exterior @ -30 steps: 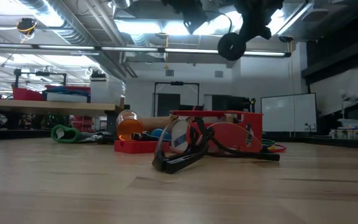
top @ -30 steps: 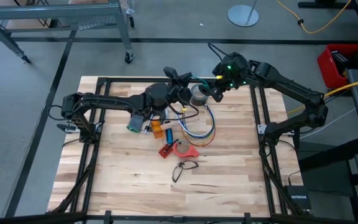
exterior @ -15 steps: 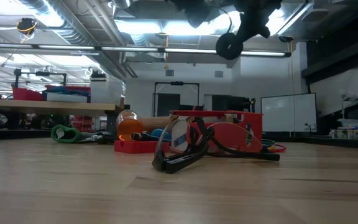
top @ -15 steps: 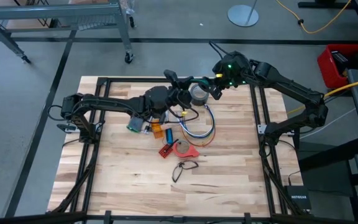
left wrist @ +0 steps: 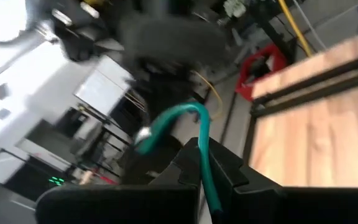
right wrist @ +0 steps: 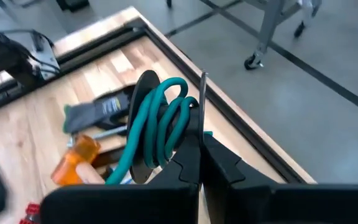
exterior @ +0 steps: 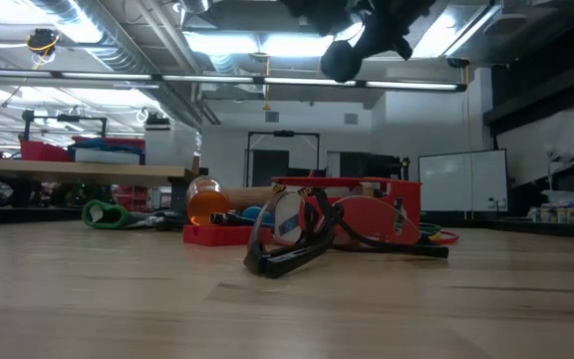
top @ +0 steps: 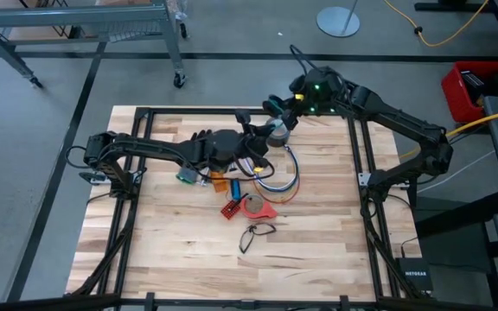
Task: Coil cords
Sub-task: Coil the green wire on the spool
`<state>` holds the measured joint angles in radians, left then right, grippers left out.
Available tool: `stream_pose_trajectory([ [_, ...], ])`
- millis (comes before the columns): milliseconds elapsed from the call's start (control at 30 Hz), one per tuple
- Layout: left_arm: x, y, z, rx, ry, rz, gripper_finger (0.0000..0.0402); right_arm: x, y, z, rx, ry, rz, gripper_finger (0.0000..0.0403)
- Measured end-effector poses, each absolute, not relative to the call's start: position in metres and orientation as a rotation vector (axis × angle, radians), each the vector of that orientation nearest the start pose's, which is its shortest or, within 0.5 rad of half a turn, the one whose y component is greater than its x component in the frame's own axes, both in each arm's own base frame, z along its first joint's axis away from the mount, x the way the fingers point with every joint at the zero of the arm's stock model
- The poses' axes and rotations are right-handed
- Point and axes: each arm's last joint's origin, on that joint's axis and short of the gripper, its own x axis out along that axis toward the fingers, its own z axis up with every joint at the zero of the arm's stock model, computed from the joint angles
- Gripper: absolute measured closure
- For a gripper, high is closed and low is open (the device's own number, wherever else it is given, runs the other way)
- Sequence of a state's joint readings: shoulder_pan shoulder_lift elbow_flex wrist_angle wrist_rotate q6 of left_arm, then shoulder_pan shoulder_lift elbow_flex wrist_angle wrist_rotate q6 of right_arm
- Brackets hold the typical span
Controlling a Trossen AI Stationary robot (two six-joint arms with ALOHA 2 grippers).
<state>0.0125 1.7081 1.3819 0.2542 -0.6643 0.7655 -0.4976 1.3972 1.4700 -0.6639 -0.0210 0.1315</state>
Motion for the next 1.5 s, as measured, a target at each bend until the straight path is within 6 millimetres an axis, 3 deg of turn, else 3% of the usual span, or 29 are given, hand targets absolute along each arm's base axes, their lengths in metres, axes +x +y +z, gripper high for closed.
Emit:
stream_pose_trajectory([
  [267,0.394,0.028,0.318,0.665,0.471,0.58,0.0401,0.261,-0.136,0.398,0.321,0.445,-0.353,0.0398],
  [567,0.389,0.037,0.306,0.646,0.6,0.573,0.0401,0.251,-0.124,0.401,0.406,0.481,-0.162,0.0398],
  [1067,0.386,0.044,0.303,0.686,0.654,0.6,0.0401,0.24,-0.114,0.368,0.513,0.771,-0.128,0.0398],
  [1267,0.388,0.043,0.304,0.694,0.631,0.546,0.0401,0.247,-0.103,0.352,0.465,0.819,-0.11,0.0398],
  [1500,0.39,0.039,0.301,0.641,0.602,0.422,0.0401,0.252,-0.093,0.349,0.382,0.839,-0.14,0.0398],
])
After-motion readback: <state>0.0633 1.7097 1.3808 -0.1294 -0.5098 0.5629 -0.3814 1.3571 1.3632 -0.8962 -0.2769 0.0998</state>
